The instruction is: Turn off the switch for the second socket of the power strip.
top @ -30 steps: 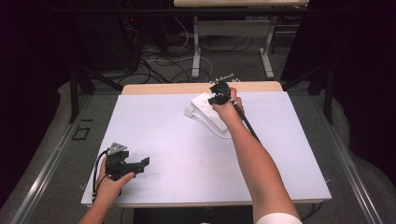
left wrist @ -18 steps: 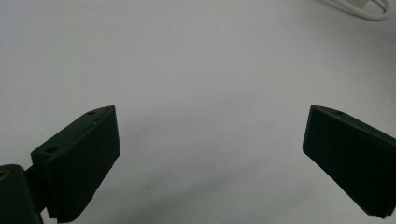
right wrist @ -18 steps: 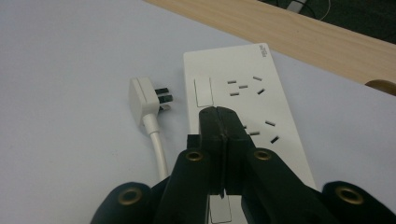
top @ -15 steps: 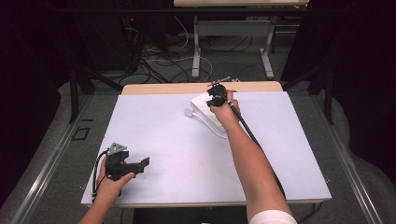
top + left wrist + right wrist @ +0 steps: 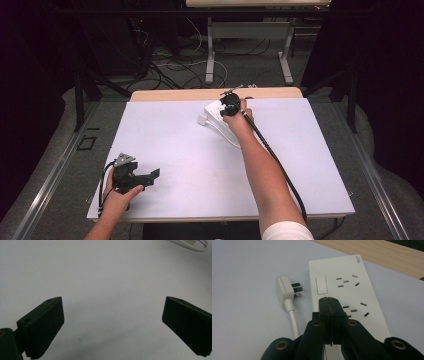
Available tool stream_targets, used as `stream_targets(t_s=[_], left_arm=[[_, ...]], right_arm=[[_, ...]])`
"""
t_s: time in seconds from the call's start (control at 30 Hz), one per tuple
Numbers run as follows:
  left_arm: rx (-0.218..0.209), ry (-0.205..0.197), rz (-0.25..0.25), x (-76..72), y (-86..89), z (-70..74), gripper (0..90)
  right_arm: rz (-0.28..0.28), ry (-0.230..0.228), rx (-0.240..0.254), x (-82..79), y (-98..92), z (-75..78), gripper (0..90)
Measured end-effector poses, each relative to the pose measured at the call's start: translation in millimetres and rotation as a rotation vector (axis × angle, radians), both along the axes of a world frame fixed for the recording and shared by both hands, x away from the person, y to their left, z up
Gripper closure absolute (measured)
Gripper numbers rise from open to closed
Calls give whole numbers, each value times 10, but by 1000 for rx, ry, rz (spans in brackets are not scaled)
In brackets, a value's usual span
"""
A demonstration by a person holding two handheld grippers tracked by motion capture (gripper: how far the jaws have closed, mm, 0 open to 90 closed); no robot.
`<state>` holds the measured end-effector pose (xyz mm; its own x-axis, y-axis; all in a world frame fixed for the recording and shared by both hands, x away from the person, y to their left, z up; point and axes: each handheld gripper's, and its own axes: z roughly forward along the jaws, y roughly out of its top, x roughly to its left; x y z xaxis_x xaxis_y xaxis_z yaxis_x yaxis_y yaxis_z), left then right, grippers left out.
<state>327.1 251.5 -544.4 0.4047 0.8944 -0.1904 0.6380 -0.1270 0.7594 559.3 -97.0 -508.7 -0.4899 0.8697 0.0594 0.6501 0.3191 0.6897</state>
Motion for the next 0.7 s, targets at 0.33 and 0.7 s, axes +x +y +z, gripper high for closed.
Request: stream_targets(t_s=[0.33,0.7], left_arm=[[1,3,-3,2,5,-2,39],[-2,3,-1,1,4,-2,40]], right_arm=[[5,2,-6,32,33,-88,900],[9,-8,-7,61,81,-167,900]])
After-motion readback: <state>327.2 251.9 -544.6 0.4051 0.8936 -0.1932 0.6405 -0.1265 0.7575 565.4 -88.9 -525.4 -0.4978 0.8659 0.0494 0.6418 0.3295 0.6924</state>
